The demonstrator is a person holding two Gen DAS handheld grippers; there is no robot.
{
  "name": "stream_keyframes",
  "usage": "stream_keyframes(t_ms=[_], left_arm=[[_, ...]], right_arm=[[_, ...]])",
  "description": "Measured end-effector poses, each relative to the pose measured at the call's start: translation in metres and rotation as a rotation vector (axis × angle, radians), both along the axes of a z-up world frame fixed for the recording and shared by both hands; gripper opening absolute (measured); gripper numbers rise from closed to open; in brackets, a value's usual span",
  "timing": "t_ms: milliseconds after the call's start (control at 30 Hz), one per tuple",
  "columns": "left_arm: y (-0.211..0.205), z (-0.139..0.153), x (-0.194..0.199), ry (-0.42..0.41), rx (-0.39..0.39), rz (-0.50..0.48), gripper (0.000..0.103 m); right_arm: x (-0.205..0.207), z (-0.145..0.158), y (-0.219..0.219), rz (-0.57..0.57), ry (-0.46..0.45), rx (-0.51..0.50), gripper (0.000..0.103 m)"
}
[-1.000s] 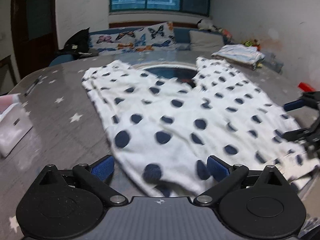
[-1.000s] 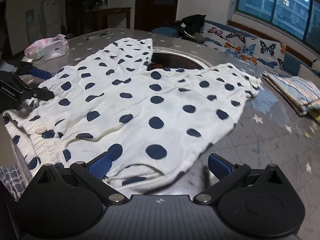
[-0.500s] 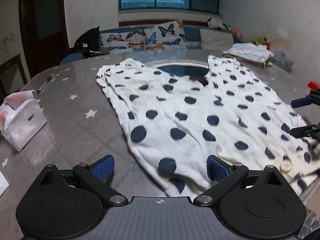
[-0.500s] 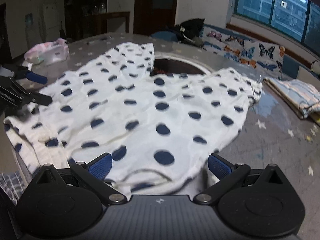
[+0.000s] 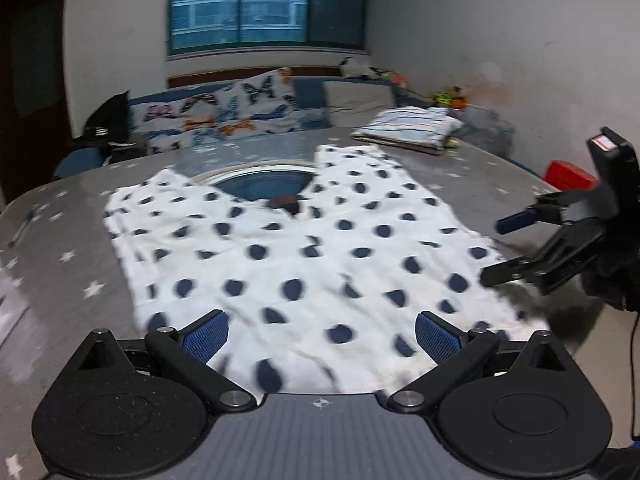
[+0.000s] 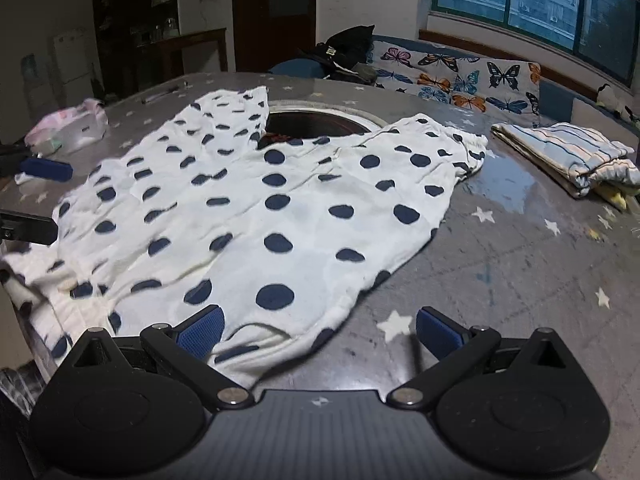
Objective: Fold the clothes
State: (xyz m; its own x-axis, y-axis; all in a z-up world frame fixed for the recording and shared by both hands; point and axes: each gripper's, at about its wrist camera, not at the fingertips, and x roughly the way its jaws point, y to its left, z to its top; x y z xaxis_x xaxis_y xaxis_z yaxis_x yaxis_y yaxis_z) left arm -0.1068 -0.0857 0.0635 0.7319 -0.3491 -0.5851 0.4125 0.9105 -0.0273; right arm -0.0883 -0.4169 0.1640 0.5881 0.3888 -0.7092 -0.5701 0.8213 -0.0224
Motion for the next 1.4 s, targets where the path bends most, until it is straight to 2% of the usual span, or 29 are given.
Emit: stream_keyframes(t_ms=[67, 167, 433, 600, 667, 1000, 1133, 1200, 1333, 1400], left_arm=[[-0.006, -0.002, 0.001, 0.009, 0.005, -0.012, 0.102], [-0.014, 0.001, 0.000, -0.004, -0.013, -0.038, 0.102], [-0.059, 0.006, -0.008, -0.018, -0.050, -0.197, 0.103], [-0.085, 0.000, -0.005, -0.010, -0.021, -0.228, 0.103], [-0.089, -0.002, -0.003, 0.002, -0.011, -0.226, 0.103], [-0.125, -0.008, -0.013, -0.017, 0.027, -0.349, 0.101], [-0.134, -0.013, -0.014, -0.004, 0.034, -0.375, 0.090], [-0.139, -0.014, -0.014, -0.001, 0.046, -0.391, 0.079], [-0.151, -0.020, -0.014, 0.015, 0.097, -0.424, 0.067], [-0.155, -0.025, -0.012, 0.034, 0.121, -0.433, 0.056]], right_arm=[[-0.003, -0.002, -0.001, 0.002, -0.010, -0.020, 0.103], [-0.002, 0.002, -0.006, -0.018, -0.009, 0.005, 0.103], [0.007, 0.008, -0.010, -0.059, -0.027, 0.038, 0.103], [0.010, -0.001, -0.014, -0.073, -0.007, 0.012, 0.103], [0.010, 0.002, -0.019, -0.083, -0.004, 0.033, 0.103], [0.024, 0.011, -0.035, -0.169, -0.009, 0.080, 0.103], [0.031, 0.016, -0.033, -0.162, 0.002, 0.096, 0.103], [0.035, 0.019, -0.032, -0.158, 0.007, 0.104, 0.101], [0.044, 0.023, -0.029, -0.151, 0.012, 0.105, 0.093], [0.053, 0.025, -0.027, -0.150, 0.021, 0.103, 0.087]])
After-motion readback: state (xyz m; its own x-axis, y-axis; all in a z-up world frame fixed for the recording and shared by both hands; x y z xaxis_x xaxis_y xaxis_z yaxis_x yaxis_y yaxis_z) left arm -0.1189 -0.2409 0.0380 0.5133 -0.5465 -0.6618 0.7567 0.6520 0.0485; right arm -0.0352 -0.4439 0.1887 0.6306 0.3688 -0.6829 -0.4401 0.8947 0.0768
